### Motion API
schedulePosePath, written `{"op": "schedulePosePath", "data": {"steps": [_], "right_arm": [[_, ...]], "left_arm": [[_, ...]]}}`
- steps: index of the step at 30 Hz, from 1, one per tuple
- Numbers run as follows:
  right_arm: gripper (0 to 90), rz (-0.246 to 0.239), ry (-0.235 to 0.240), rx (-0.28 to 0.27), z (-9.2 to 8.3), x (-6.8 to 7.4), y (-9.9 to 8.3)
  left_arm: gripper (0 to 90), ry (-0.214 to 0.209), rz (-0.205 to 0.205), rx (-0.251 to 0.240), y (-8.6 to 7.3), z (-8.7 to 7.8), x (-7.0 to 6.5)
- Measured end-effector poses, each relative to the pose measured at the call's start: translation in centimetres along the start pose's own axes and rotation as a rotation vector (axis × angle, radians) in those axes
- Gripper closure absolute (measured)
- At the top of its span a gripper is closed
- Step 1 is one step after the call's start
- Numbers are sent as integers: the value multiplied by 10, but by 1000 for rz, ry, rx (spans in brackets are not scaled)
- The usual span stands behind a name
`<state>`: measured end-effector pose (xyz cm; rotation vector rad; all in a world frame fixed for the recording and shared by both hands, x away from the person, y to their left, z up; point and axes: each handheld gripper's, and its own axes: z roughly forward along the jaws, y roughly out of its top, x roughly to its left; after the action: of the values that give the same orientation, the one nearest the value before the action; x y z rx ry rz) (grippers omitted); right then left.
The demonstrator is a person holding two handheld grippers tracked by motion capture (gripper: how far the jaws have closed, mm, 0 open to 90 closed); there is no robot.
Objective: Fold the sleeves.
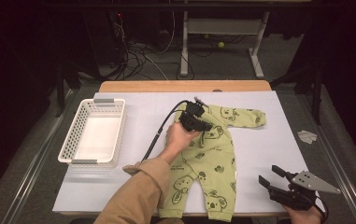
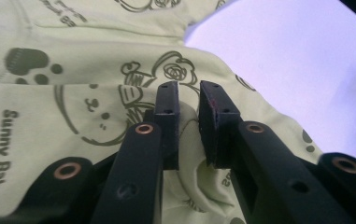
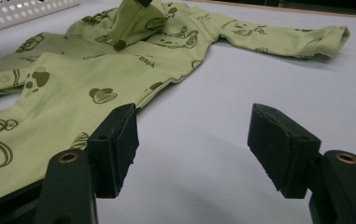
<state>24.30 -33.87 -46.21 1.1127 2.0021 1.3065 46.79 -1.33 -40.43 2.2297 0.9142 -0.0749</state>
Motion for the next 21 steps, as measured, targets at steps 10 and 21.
{"op": "schedulePosePath", "data": {"steps": [10, 21], "right_arm": [[345, -2, -4, -2, 0, 1, 0], [344, 0, -4, 1, 0, 1, 0]], "left_arm": [[723, 38, 2, -26, -4, -18, 7], [666, 82, -26, -44, -30, -29, 24]]}}
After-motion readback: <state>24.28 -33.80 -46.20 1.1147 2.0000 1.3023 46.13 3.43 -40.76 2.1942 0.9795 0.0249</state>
